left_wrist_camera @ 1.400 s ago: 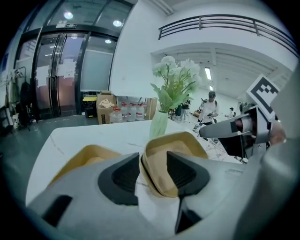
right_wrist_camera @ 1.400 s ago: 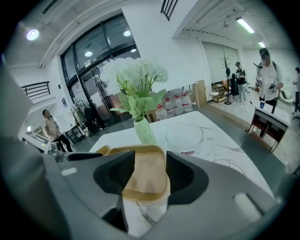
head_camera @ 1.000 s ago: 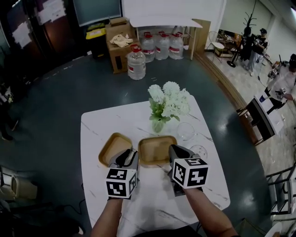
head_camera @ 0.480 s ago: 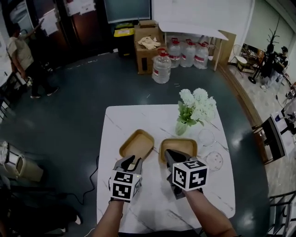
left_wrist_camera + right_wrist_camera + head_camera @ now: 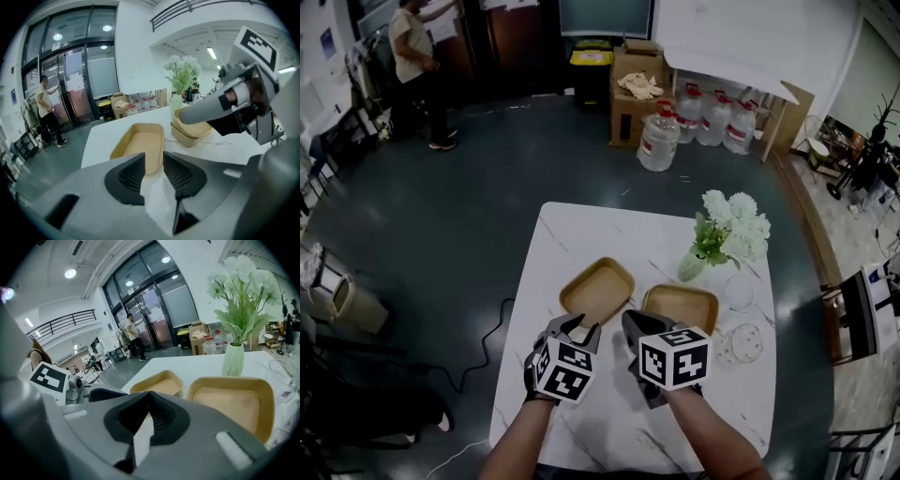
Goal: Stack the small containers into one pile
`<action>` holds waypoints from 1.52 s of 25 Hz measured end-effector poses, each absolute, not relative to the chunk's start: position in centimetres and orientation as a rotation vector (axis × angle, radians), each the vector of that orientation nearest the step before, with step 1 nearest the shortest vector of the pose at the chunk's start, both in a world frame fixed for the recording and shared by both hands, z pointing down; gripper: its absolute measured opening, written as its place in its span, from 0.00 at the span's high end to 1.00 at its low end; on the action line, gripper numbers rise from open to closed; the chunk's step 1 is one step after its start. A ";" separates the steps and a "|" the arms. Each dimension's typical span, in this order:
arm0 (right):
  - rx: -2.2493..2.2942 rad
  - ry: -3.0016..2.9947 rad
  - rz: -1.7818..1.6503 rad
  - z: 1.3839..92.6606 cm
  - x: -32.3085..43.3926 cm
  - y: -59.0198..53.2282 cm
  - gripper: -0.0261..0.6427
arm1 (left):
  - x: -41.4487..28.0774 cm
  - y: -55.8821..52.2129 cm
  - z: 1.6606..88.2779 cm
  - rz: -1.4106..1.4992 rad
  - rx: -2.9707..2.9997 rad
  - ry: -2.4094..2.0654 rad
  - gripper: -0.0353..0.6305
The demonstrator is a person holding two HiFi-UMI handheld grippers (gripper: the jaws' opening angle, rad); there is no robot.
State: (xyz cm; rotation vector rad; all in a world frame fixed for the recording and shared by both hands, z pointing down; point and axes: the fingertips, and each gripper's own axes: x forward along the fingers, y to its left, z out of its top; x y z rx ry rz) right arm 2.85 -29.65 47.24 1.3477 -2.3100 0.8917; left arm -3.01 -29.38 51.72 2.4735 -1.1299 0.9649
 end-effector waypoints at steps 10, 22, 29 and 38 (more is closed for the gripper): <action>1.286 -2.292 0.922 48.9 3.0 -29.7 0.96 | -1.8 -29.6 55.1 1.260 2.478 -1.016 0.77; 1.267 -2.293 0.975 49.5 3.3 -30.1 0.96 | -1.3 -29.4 56.4 1.407 2.499 -0.929 0.91; 1.282 -2.289 0.972 49.2 3.6 -29.8 0.96 | -1.2 -29.3 55.0 1.323 2.551 -0.913 0.92; 1.375 -2.267 0.957 47.6 5.7 -28.3 0.96 | 0.9 -28.6 51.0 1.221 2.743 -0.840 0.92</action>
